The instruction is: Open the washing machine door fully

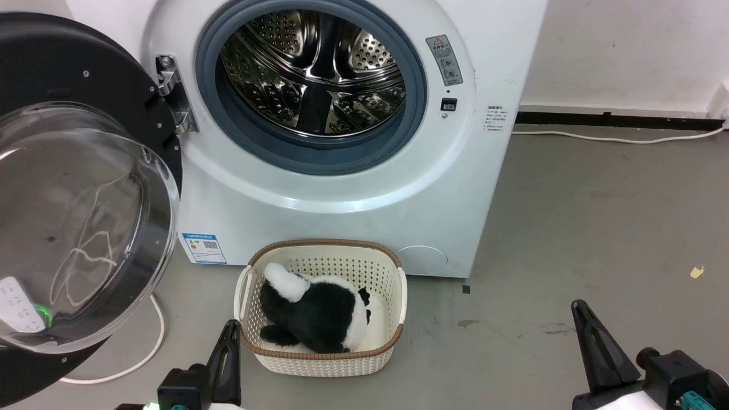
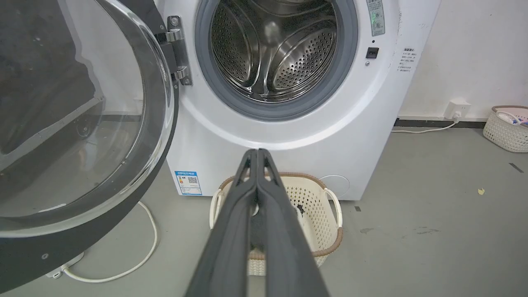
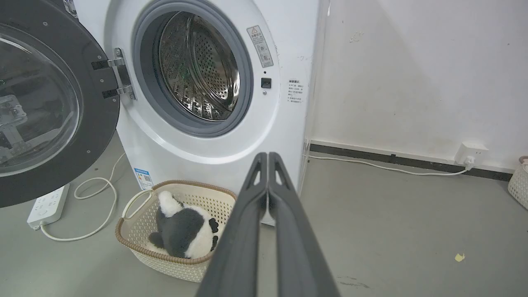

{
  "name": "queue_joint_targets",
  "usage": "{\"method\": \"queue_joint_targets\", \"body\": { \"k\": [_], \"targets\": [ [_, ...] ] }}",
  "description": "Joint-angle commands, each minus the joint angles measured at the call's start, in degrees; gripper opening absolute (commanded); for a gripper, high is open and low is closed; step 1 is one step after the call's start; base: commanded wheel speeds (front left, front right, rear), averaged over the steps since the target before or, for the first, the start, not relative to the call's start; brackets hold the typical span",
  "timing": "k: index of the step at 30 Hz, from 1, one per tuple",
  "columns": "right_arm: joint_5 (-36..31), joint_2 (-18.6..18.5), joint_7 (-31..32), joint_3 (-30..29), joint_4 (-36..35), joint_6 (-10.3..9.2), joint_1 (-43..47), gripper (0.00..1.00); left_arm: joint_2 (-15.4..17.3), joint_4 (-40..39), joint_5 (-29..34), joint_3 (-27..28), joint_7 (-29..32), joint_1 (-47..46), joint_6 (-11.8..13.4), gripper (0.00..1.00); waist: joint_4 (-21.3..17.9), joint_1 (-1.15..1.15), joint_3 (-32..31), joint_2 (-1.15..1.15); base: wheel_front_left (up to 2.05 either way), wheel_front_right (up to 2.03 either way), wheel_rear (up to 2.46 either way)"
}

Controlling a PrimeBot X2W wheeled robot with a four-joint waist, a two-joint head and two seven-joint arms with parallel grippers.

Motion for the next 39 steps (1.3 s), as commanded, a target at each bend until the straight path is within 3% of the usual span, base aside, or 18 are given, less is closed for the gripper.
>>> {"method": "queue_joint_targets", "body": {
  "k": [1,39],
  "targets": [
    [-0.4,0.0,0.4,0.0,-0.1,-0.01,-0.9,0.0,-0.4,-0.4,0.6,0.3,0.4,-0.8,-0.3,0.0,-0.1,0.0,0.0,0.0,0.0,0.0,0.0],
    [-1.4,0.1,4.8,0.7,-0.2,-0.03,-2.6,0.0,-1.5,-2.1,3.1,2.9,4.7,-2.5,-2.1,0.0,-0.9,0.0,0.4,0.0,0.0,0.0,0.0]
  ]
}}
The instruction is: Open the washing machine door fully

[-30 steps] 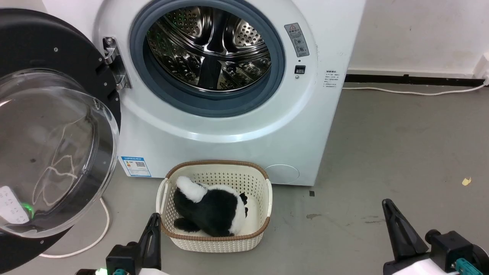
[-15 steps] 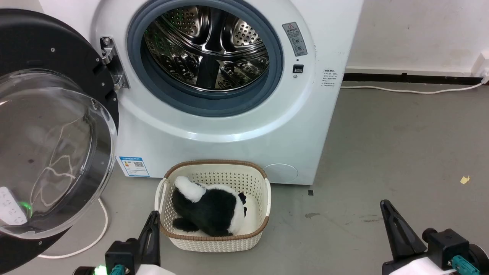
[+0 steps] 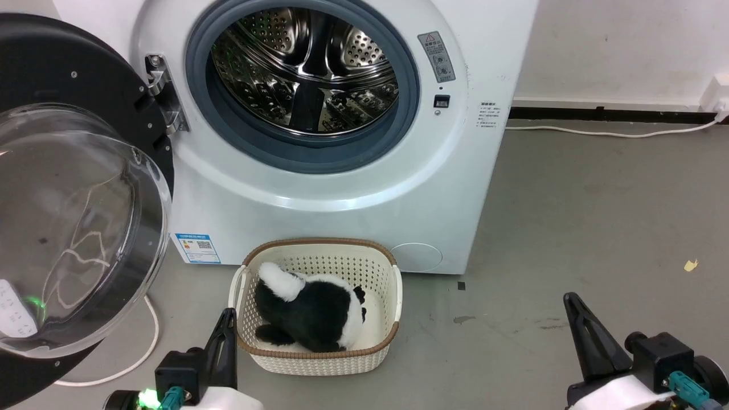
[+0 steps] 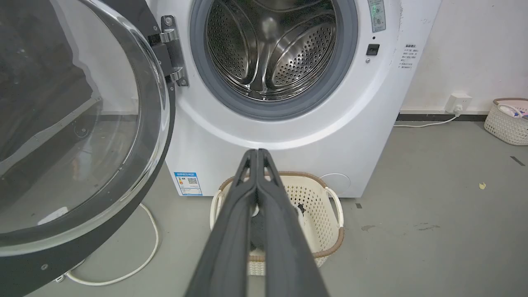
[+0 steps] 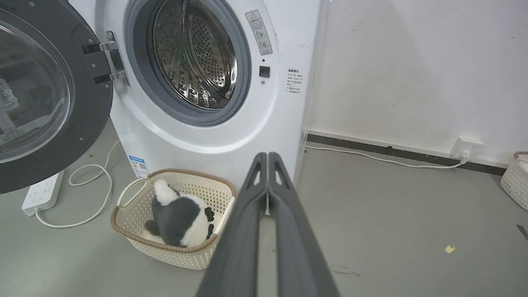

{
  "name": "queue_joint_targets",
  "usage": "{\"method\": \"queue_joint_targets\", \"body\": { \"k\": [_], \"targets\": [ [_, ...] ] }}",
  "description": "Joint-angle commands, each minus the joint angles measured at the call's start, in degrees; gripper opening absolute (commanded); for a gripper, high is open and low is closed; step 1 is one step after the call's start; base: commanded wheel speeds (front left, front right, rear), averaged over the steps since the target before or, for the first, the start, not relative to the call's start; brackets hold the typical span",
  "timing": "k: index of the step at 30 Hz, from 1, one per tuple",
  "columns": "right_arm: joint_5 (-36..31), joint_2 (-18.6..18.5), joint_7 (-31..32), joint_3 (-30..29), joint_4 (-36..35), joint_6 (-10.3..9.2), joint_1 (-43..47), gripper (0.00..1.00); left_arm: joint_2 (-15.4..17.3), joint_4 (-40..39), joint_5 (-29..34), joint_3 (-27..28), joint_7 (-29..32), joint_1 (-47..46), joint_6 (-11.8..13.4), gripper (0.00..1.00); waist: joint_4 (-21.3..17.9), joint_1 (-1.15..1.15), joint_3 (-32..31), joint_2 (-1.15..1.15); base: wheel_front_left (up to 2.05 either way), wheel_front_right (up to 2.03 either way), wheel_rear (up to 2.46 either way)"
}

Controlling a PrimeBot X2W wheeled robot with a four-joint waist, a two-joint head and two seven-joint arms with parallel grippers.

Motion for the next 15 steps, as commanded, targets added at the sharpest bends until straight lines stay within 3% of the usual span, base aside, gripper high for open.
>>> {"method": "queue_joint_targets", "body": {
  "k": [1,15],
  "targets": [
    [-0.1,0.1,0.3,0.1,-0.2,-0.03,-0.6,0.0,-0.1,-0.4,0.6,0.3,0.3,-1.0,-0.3,0.0,0.0,0.0,0.0,0.0,0.0,0.0,0.0],
    [-0.5,0.1,1.9,0.4,-0.2,-0.04,-1.2,0.0,-0.5,-1.0,1.5,1.3,1.9,-1.6,-1.0,0.0,-0.3,0.0,0.2,0.0,0.0,0.0,0.0]
  ]
}}
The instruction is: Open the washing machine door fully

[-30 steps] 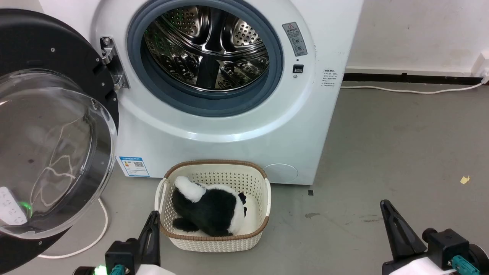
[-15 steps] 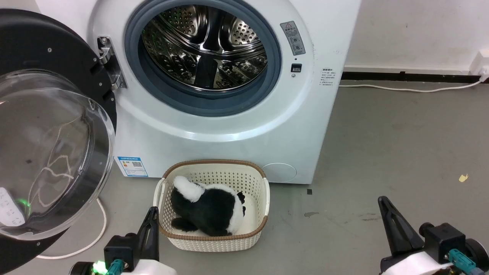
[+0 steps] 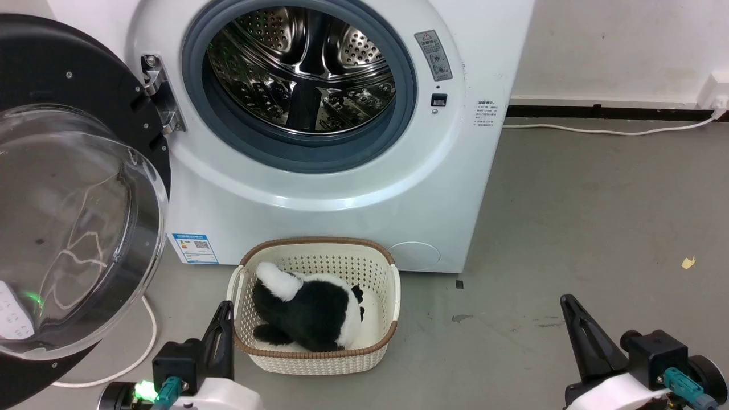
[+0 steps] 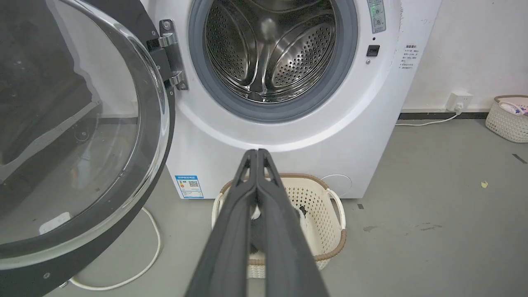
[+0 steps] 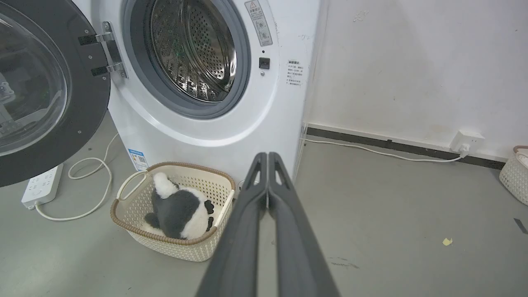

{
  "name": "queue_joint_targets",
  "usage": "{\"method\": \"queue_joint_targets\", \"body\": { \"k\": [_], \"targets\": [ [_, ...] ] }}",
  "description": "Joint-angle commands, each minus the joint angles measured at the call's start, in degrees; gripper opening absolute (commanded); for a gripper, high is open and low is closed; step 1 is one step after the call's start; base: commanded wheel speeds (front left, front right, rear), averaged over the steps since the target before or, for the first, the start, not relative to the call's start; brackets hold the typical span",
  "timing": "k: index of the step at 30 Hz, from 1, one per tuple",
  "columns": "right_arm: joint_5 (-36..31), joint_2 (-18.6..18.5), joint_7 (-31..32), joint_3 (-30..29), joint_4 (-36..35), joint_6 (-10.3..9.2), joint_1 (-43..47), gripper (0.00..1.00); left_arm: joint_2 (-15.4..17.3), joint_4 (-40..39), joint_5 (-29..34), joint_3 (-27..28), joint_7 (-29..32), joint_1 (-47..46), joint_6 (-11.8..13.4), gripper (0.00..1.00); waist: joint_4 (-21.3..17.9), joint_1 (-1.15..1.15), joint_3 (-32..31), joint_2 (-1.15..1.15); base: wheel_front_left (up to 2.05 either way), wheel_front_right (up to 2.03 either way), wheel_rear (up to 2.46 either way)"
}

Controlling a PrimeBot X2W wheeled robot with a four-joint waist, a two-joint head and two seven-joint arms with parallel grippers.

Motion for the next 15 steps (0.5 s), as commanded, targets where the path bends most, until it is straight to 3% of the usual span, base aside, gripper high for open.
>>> {"method": "queue_joint_targets", "body": {
  "k": [1,15],
  "targets": [
    [-0.3,0.1,0.3,0.1,-0.2,-0.04,-1.1,0.0,-0.3,-0.3,0.5,0.3,0.3,-0.8,-0.2,0.0,0.0,0.0,0.0,0.0,0.0,0.0,0.0],
    [-0.7,0.1,2.2,0.4,-0.2,-0.04,-1.8,0.0,-0.8,-1.0,1.6,1.4,2.1,-1.5,-0.9,0.0,-0.4,0.0,0.2,0.0,0.0,0.0,0.0]
  ]
}}
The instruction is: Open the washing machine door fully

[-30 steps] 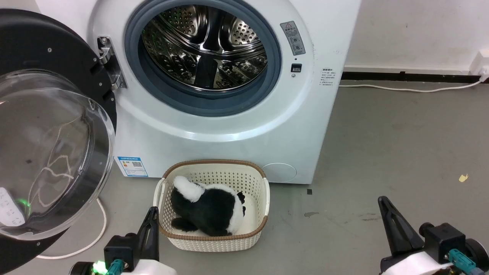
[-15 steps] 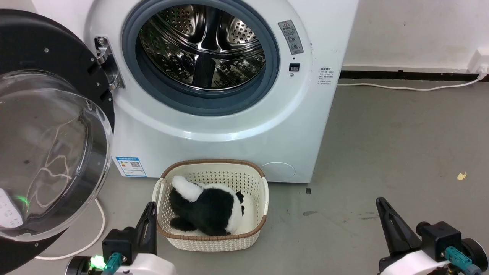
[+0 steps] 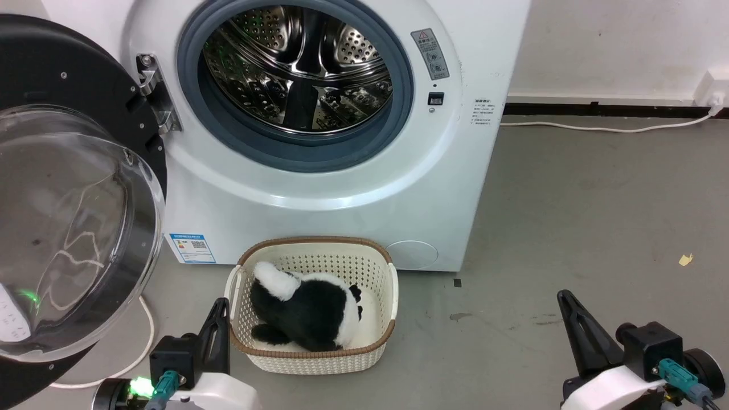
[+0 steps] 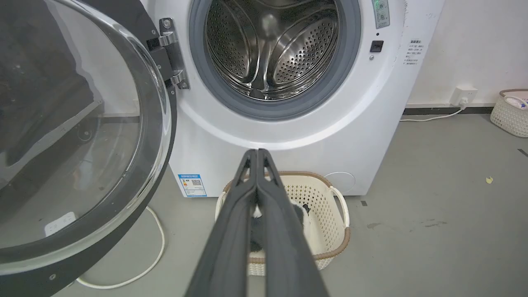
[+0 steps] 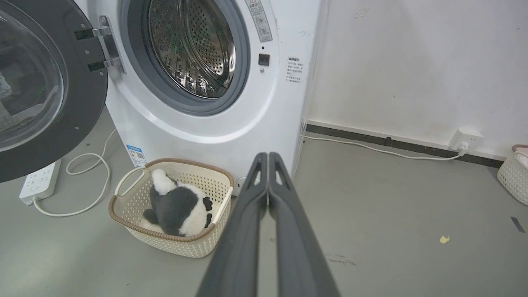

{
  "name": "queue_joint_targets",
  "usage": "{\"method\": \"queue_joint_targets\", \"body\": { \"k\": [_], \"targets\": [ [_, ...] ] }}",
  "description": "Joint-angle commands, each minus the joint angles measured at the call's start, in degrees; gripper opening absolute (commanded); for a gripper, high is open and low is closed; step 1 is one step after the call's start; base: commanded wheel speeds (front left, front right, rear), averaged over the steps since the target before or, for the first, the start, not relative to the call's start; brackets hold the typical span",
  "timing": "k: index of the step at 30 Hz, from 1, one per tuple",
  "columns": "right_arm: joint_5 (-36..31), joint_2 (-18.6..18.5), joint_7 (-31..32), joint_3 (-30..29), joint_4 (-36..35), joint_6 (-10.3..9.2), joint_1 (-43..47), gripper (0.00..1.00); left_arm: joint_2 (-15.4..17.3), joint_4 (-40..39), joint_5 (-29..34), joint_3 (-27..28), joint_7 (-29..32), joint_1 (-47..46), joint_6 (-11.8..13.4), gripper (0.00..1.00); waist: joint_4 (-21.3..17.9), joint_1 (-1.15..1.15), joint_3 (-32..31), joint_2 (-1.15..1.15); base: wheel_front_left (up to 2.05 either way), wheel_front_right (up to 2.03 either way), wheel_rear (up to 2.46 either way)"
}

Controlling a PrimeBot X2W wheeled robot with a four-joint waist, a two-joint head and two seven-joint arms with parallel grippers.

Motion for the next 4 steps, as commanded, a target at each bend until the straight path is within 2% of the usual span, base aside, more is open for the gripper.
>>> {"method": "queue_joint_targets", "body": {
  "k": [1,4],
  "targets": [
    [-0.4,0.1,0.3,0.2,-0.2,-0.04,-0.9,0.0,-0.4,-0.4,0.5,0.2,0.3,-1.1,-0.3,0.0,0.0,0.0,0.0,0.0,0.0,0.0,0.0],
    [-0.5,0.1,0.7,0.2,-0.2,-0.05,-1.0,0.0,-0.5,-0.5,0.7,0.4,0.6,-1.2,-0.5,0.0,-0.1,0.0,0.0,0.0,0.0,0.0,0.0]
  ]
}}
